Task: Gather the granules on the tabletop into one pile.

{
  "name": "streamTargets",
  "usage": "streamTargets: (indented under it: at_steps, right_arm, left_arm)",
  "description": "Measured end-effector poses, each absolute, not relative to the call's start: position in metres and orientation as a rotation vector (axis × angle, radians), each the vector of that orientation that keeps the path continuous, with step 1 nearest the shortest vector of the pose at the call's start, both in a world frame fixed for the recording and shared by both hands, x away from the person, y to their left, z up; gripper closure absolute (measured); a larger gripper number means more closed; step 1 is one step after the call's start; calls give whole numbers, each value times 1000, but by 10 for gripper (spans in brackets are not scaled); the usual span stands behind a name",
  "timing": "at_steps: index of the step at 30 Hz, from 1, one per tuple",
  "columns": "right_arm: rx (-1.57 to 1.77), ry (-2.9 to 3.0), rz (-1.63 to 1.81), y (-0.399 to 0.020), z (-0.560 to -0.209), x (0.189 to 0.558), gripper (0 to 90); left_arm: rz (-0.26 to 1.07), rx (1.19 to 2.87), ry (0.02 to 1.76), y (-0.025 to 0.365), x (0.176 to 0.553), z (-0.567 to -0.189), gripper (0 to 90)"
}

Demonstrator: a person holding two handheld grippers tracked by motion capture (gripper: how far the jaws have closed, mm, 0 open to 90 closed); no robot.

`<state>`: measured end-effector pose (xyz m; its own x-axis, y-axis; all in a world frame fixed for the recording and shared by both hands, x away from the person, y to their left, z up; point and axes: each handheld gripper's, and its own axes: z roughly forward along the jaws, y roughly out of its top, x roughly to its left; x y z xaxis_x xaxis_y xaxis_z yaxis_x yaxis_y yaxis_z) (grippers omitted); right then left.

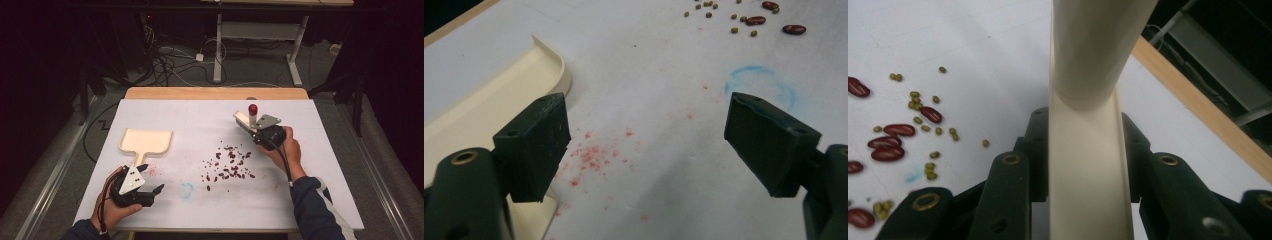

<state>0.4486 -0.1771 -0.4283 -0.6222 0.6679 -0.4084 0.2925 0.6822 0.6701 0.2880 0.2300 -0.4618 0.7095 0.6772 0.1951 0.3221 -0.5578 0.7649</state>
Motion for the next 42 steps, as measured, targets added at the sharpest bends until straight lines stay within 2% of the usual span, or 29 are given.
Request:
streamTargets:
  at_steps: [10,20,29,34,42]
  right_arm:
    - [503,2315,697,-126,-448,438,674]
    - [290,2393,790,-134,-452,406,670]
    - [118,2448,805,-136,-442,369,672]
    - [127,2400,796,-139,-436,369,675]
    - [298,2311,1030,-156,-390,361,674]
  left_arm:
    - [623,2222,736,227,289,-465,179]
    - [619,2217,739,228,288,-464,179]
    - [617,2221,728,228,287,-464,179]
    - [619,2221,725,228,287,-463,179]
    - [630,2204,732,230,286,-460,179]
